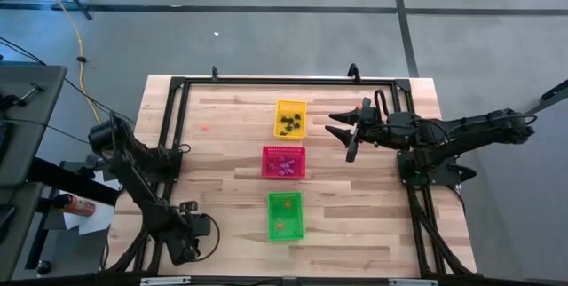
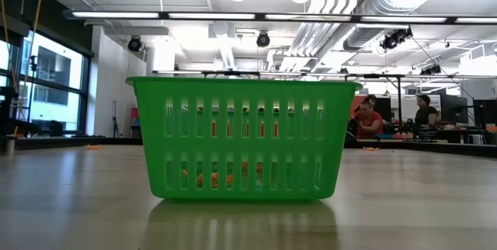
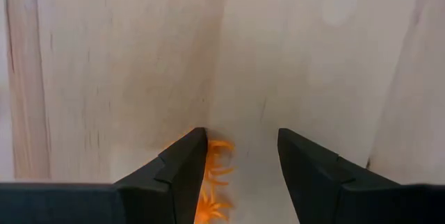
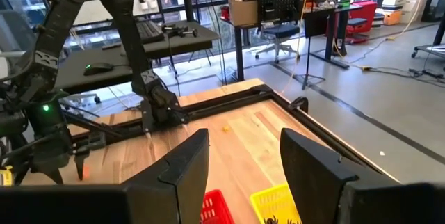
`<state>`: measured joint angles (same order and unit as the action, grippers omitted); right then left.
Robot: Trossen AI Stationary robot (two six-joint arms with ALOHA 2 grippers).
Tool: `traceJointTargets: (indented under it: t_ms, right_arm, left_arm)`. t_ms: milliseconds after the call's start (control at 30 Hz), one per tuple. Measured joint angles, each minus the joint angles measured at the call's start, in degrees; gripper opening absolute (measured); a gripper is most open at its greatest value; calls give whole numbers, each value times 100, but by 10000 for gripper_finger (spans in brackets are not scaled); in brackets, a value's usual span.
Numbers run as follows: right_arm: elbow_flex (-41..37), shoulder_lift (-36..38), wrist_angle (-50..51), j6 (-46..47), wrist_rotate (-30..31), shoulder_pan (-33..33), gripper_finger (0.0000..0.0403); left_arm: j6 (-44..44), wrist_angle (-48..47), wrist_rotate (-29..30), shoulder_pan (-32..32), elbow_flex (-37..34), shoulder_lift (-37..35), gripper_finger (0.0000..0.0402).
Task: Sort Halloween decoration
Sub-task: Put the orange spider toy into the green bin
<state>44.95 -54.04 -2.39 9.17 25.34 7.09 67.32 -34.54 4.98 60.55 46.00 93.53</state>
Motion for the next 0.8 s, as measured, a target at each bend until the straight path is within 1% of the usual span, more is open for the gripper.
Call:
traceJointTargets:
  t_ms: [100, 167, 267, 367, 400, 433, 533, 633, 800]
  right_arm:
    - [0, 0, 3, -10, 0, 0, 171]
    - [0, 0, 4, -14, 0, 0, 171]
    - [0, 0, 4, -15, 0, 0, 171]
    - [0, 0, 4, -16, 1, 0, 171]
    - [0, 0, 6, -17, 2, 0, 171]
    - [0, 0, 6, -17, 2, 0, 171]
    - [0, 0, 6, -15, 2, 0, 171]
    - [0, 0, 8, -17, 2, 0, 171]
    - [0, 0, 10, -17, 2, 0, 171]
  left_arm:
    - [211, -25, 2, -2, 1, 84, 166]
    - [335, -44, 10, -3, 2, 105, 152]
    - [459, -92, 72, -4, -7, 107, 106]
    - [463, -22, 54, -8, -22, 55, 35]
    - [469, 4, 60, -22, -22, -7, 19]
    - [509, 35, 87, -22, -27, -85, 10]
    - [591, -32, 392, -22, -76, -418, 11]
    - [613, -28, 810, -22, -44, -977, 2]
    - [612, -249, 1868, -204, -44, -2004, 1]
